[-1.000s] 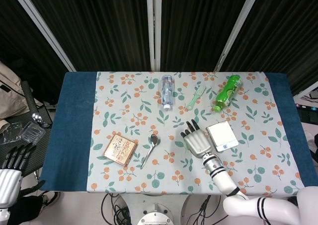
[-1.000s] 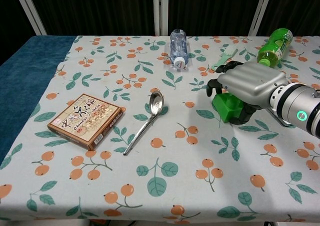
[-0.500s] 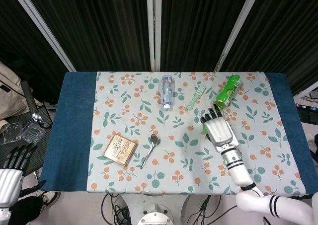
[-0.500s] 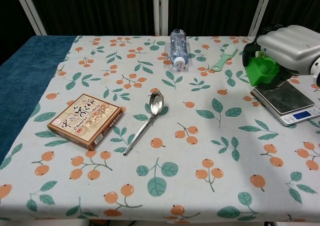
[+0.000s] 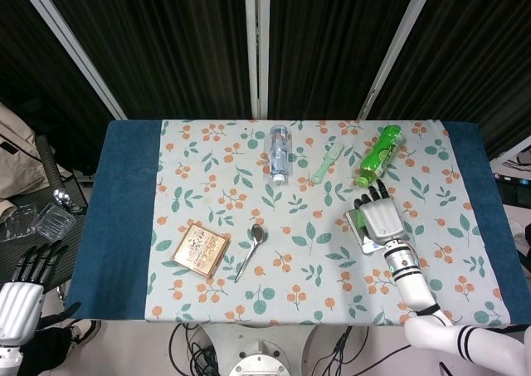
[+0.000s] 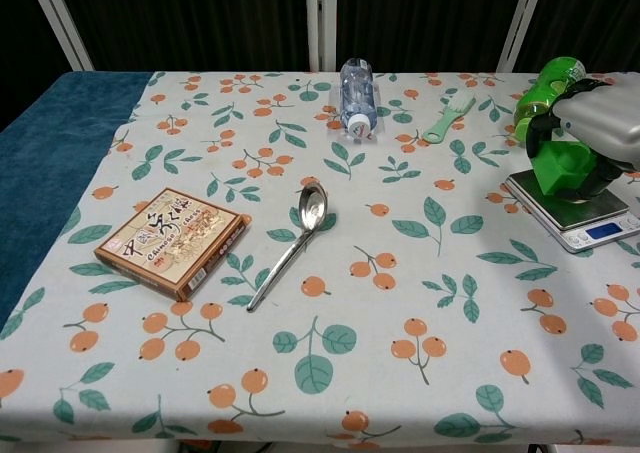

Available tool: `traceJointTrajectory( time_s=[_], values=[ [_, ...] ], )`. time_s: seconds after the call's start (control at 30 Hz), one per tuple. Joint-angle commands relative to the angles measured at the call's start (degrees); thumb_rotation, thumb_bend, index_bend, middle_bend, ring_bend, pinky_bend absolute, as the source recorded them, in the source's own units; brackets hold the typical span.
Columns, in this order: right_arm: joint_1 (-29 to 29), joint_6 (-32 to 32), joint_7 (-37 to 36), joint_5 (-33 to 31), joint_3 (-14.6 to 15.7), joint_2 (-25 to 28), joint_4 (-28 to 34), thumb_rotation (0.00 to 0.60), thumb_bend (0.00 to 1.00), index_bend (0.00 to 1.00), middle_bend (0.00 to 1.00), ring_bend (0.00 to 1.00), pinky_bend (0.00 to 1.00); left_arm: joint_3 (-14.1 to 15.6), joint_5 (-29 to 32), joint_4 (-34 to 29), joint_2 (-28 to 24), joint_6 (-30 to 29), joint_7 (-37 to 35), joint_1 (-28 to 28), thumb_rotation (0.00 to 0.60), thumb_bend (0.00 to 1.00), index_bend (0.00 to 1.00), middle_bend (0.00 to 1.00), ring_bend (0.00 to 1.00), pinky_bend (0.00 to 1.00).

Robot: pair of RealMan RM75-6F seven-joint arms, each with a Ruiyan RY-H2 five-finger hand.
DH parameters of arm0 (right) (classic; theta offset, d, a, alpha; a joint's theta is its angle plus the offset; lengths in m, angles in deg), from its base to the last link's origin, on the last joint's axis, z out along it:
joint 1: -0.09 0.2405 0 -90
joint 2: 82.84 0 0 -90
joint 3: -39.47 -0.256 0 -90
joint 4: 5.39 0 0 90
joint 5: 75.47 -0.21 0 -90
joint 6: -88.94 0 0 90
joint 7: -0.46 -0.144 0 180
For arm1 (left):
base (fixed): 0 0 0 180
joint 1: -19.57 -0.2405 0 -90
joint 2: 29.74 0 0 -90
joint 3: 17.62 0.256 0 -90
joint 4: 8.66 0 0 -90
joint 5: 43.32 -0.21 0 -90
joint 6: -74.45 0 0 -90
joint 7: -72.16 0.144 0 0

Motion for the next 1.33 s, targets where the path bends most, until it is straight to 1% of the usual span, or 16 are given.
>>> traceJointTrajectory(
  time_s=[0.03,0.13,0.2,0.3,0.33,0.37,0.43,0.53,0.67,0.77,0.9,0.93,1.03,1.13,1.23,1.33],
  values=[
    [-0.14,0.52,-0.15,-0.31,0.40,0.54,0.25,0.600,0.24,0.51,0.54,0.14,0.00,0.00,0.02,0.02,0.04,0.06,0.04,0.04,0.600,0.06,0.03,0.03,0.00,0.00],
    [-0.15,1.23,0.37,-0.89,0.94,1.35,0.93,0.600,0.22,0.46,0.51,0.13,0.00,-0.02,0.02,0.03,-0.01,-0.01,-0.01,0.04,0.600,0.06,0.03,0.03,0.00,0.00],
    [-0.10,1.60,0.82,-1.51,1.10,1.71,1.32,0.600,0.21,0.39,0.47,0.13,0.00,-0.04,0.02,0.01,-0.05,-0.03,-0.01,0.05,0.600,0.06,0.03,0.03,0.00,0.00],
    [0.00,1.76,0.99,-2.10,1.10,2.15,2.01,0.600,0.17,0.19,0.31,0.05,0.00,-0.04,-0.04,-0.03,-0.07,-0.11,0.04,0.05,0.600,0.06,0.03,0.03,0.00,0.00],
    [0.02,1.68,0.86,-2.04,1.08,2.23,2.16,0.600,0.16,0.10,0.22,0.02,0.00,-0.05,-0.03,-0.04,-0.07,-0.12,0.05,0.06,0.600,0.06,0.03,0.03,0.00,0.00],
    [0.02,1.60,0.67,-1.93,1.09,2.32,2.31,0.600,0.15,0.04,0.16,0.00,0.00,-0.05,-0.02,-0.06,-0.08,-0.11,0.05,0.05,0.600,0.06,0.03,0.03,0.00,0.00],
    [-0.04,1.55,0.19,-1.86,1.14,2.57,2.69,0.600,0.15,0.00,0.08,0.00,0.00,-0.07,0.02,-0.03,-0.05,-0.15,-0.02,0.04,0.600,0.06,0.03,0.03,0.00,0.00],
    [-0.25,1.21,-0.47,-1.55,1.28,3.04,3.12,0.600,0.15,0.00,0.04,0.00,0.00,-0.08,-0.07,-0.01,-0.07,-0.23,-0.04,0.06,0.600,0.06,0.03,0.03,0.00,0.00],
    [-1.19,-0.30,-2.46,-0.03,1.53,4.55,4.83,0.600,0.15,0.00,0.03,0.00,0.00,-0.17,-0.23,-0.27,-0.30,-0.45,0.20,0.10,0.600,0.06,0.03,0.03,0.00,0.00],
    [-3.27,-4.57,-5.50,4.31,2.21,7.10,7.84,0.600,0.15,0.00,0.03,0.00,0.00,-0.31,-0.28,-0.69,-0.57,-0.72,0.44,0.09,0.600,0.06,0.03,0.03,0.00,0.00],
    [-8.79,-15.70,-11.81,15.64,5.47,11.13,10.45,0.600,0.14,0.00,0.00,0.00,0.00,-0.39,-0.32,-1.24,-0.77,-0.89,0.79,0.07,0.600,0.06,0.03,0.03,0.00,0.00],
    [-11.04,-19.58,-13.55,18.93,7.00,12.05,10.19,0.600,0.14,0.00,0.00,0.00,0.00,-0.41,-0.32,-1.43,-0.84,-0.85,0.91,0.10,0.600,0.06,0.03,0.03,0.00,0.00],
    [-16.99,-27.67,-17.46,24.20,10.80,13.17,7.98,0.600,0.14,0.00,0.00,0.00,0.00,-0.55,-0.28,-1.94,-1.06,-0.76,1.27,0.22,0.600,0.06,0.03,0.03,0.00,0.00],
    [-22.05,-31.96,-20.02,25.65,13.60,12.74,3.84,0.600,0.13,0.00,0.00,0.00,0.00,-0.88,0.08,-2.31,-1.31,-0.46,1.91,0.44,0.600,0.06,0.03,0.03,0.00,0.00],
    [-25.68,-33.86,-22.57,25.09,14.60,11.88,0.30,0.600,0.13,0.00,0.00,0.00,0.00,-1.28,0.56,-2.16,-1.49,0.51,4.38,0.89,0.600,0.06,0.03,0.03,0.00,0.00],
    [-28.04,-35.42,-26.12,25.23,14.65,11.27,-2.31,0.600,0.12,0.00,0.00,0.00,0.00,-1.55,0.62,-2.97,-1.46,0.94,5.59,1.25,0.600,0.06,0.03,0.03,0.00,0.00]
  ],
)
